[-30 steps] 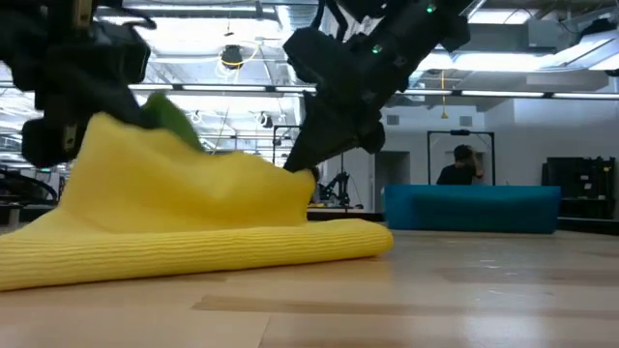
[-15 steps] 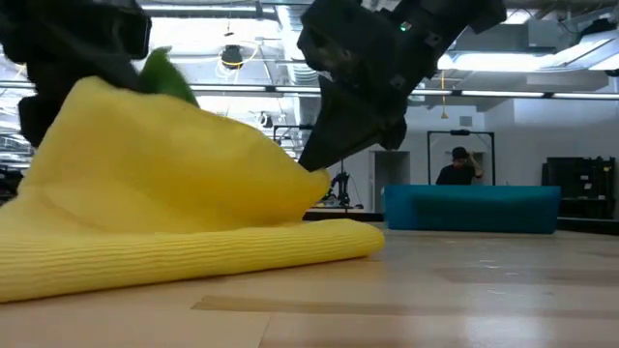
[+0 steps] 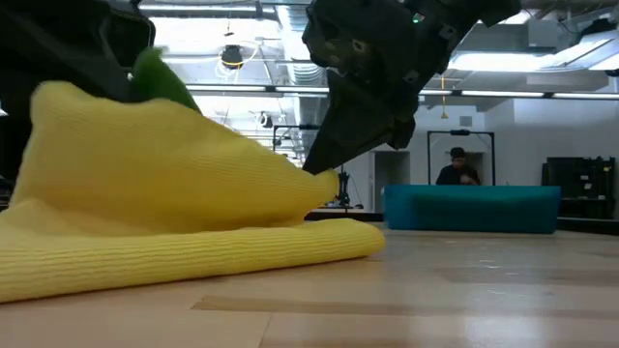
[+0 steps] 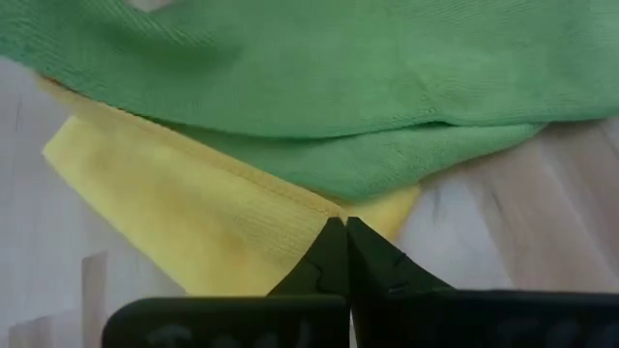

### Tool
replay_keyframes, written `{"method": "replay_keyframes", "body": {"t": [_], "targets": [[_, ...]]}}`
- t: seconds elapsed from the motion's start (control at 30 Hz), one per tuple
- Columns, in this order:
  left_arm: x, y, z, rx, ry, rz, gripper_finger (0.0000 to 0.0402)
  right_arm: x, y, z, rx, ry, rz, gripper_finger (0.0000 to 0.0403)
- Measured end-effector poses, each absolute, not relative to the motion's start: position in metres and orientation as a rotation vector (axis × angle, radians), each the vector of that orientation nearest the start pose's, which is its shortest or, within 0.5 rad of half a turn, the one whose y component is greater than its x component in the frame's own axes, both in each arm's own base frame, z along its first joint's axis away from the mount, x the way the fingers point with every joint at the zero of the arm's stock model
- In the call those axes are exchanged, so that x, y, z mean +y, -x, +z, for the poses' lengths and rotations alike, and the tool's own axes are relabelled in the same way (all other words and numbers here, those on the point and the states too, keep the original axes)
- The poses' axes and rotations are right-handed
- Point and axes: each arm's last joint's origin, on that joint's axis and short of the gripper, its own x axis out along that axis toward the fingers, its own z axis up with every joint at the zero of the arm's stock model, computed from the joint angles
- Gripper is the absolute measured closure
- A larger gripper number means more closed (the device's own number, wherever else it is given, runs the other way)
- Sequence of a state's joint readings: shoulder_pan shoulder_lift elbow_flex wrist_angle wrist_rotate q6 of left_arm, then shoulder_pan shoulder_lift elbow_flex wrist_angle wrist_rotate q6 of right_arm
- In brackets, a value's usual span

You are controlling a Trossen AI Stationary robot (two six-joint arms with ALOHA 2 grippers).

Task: Fold microfiber towels
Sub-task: Fold the yellow microfiber cloth

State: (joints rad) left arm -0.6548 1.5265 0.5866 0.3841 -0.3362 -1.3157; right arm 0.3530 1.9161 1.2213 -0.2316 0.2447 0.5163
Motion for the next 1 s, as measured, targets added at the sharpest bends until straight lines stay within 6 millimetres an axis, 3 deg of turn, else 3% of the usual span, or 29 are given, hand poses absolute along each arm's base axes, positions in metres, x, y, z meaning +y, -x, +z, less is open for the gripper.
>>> {"method": "replay_keyframes", "body": {"t": [0.27, 0.57, 1.0], "targets": [[-0.179, -0.245, 0.147, 0.722, 0.937, 0.039, 0.0398, 0.142, -0.366, 0.163, 0.901, -0.179, -0.098, 0.0377], [-0.183, -0.248, 0.147, 0.745, 0.922, -0.001, 0.0388, 0.154, -0.359, 0.162, 0.925, -0.14, -0.06, 0.0345], [-0.187, -0.246, 0.148, 0.763, 0.921, -0.044, 0.0268, 0.157, -0.356, 0.163, 0.936, -0.107, -0.038, 0.0219]]}}
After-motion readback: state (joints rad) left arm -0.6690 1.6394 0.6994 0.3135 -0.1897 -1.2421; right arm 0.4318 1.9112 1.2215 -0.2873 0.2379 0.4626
